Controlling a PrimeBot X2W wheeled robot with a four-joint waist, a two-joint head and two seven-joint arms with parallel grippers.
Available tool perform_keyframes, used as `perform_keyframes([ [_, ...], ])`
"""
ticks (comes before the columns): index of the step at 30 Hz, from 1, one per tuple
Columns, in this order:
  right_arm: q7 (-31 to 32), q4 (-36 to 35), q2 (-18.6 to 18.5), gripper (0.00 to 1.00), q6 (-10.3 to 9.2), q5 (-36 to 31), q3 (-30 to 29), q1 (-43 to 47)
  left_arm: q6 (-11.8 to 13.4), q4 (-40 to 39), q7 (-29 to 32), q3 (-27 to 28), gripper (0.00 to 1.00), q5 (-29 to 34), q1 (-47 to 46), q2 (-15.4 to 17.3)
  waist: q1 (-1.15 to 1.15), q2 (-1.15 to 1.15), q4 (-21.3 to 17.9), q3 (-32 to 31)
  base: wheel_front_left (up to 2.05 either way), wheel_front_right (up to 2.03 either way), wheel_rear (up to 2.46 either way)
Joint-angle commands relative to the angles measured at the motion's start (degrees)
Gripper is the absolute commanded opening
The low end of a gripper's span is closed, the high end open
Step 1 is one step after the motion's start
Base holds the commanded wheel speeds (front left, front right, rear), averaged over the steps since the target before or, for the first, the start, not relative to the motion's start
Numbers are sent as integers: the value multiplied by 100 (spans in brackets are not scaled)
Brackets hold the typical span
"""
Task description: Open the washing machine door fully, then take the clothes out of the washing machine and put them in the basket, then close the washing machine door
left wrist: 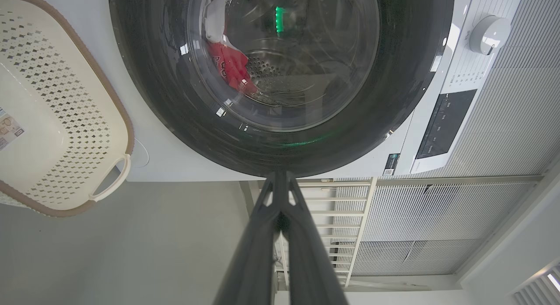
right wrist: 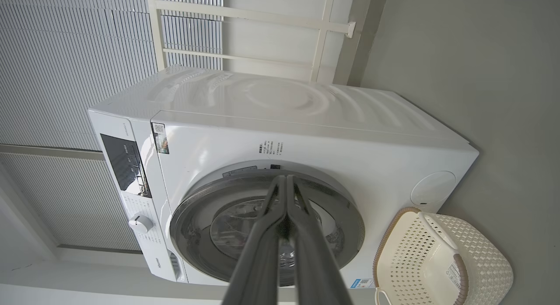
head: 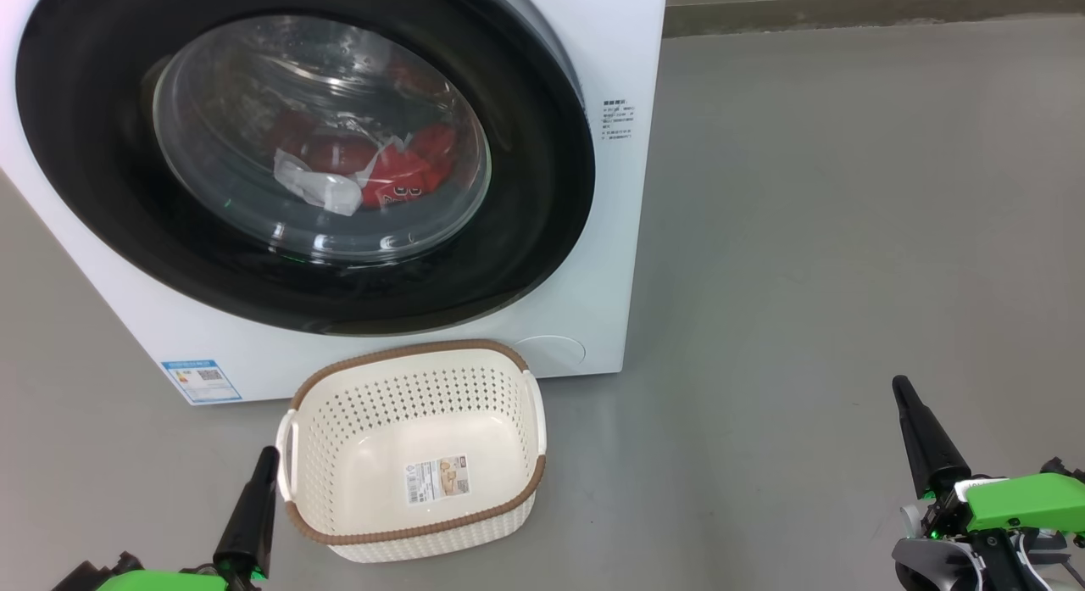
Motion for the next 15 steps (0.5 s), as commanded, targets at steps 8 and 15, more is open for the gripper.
perform_keyframes([
  [8, 31, -165, -63, 0, 2, -50, 110, -245, 2, -116, 18, 199, 0, 65, -240, 59, 0, 0, 0, 0, 0, 0, 0],
  [15, 31, -165, -63, 0, 2, -50, 110, -245, 2, -116, 18, 199, 0, 65, -240, 59, 0, 0, 0, 0, 0, 0, 0],
])
